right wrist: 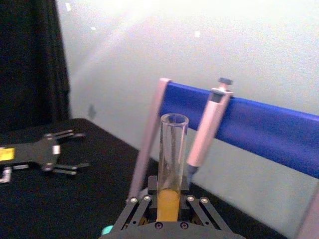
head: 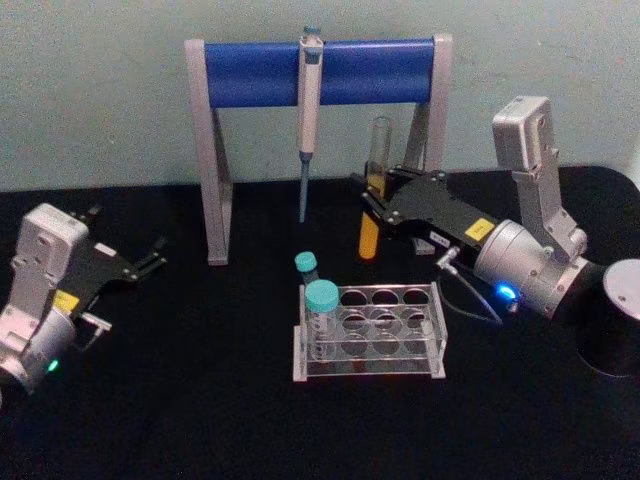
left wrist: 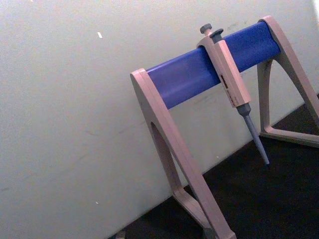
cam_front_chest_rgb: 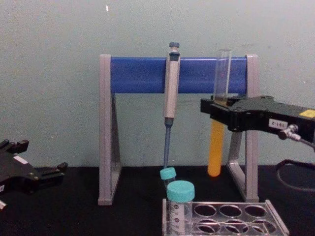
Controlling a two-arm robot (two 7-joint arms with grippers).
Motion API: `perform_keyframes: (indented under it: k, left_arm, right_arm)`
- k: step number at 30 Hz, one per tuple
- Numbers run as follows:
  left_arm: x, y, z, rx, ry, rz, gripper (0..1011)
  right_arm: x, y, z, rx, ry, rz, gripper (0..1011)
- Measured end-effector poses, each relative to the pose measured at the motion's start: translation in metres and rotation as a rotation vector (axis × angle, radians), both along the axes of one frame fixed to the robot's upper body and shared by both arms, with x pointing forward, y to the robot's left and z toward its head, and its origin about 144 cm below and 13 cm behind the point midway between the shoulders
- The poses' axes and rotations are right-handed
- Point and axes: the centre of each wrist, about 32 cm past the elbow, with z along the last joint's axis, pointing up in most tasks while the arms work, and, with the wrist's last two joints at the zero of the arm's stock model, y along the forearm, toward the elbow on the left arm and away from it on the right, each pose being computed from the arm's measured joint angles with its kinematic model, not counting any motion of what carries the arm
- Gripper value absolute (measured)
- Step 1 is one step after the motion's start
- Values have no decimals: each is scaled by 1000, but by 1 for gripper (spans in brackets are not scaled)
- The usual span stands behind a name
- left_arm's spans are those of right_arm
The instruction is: Pick up the test tube from the test tube rack, shake it, then place it back into the test tube rack.
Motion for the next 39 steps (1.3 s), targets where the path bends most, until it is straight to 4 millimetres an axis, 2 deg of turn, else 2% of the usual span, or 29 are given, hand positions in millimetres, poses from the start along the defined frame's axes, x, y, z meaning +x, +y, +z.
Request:
perform_keyframes:
  k: [18, 25, 34, 39]
  left_arm:
    - [0, 0, 0, 0, 0, 0, 1001]
    - [0, 0, 0, 0, 0, 0, 1001]
    - [0, 0, 0, 0, 0, 0, 1001]
    - [0, 0, 0, 0, 0, 0, 1001]
  right_arm:
    - [-2, -5, 0, -1, 2, -71, 230]
    - [-8, -15, 1, -19, 1, -100, 232]
    - [-34, -35, 4, -53, 20, -95, 232]
    - [-47, -37, 5, -62, 47, -46, 232]
